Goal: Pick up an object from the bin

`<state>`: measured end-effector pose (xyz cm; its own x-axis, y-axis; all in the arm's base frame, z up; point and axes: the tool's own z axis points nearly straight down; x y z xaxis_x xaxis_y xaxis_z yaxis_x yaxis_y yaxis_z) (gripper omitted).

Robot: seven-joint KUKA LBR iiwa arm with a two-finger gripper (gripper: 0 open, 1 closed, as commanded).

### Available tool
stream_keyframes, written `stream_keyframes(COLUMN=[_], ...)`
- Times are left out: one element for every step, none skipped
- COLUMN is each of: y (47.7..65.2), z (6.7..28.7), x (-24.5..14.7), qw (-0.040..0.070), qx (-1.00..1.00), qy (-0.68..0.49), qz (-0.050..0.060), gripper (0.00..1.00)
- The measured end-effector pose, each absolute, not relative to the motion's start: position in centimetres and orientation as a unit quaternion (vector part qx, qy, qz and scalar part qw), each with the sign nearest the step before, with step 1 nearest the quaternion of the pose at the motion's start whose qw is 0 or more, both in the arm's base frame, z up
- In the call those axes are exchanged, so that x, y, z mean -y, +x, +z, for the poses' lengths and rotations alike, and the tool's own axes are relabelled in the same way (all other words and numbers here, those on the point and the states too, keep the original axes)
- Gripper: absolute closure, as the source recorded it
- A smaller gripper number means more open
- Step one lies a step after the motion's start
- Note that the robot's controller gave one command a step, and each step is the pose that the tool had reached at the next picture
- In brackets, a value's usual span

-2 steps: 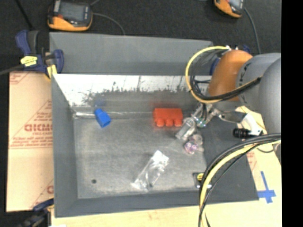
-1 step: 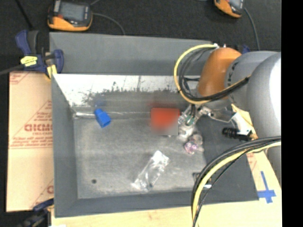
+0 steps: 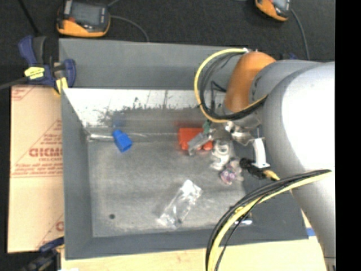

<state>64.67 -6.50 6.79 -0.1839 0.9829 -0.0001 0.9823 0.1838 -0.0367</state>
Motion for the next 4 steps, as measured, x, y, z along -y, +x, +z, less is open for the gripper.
stream_keyframes(y=[62.1,60.9,53.8,49.2], z=[7.6,8.2,8.4,8.2], x=[10.2,9.9,11.1,15.4], qw=[0.001,0.002,-0.001,-0.005], qx=[0.664,0.613,0.753,0.839], qy=[-0.748,-0.790,-0.658,-0.544], qz=[-0.005,0.000,-0.002,-0.007], gripper=[0.00,0.00,0.00,0.00])
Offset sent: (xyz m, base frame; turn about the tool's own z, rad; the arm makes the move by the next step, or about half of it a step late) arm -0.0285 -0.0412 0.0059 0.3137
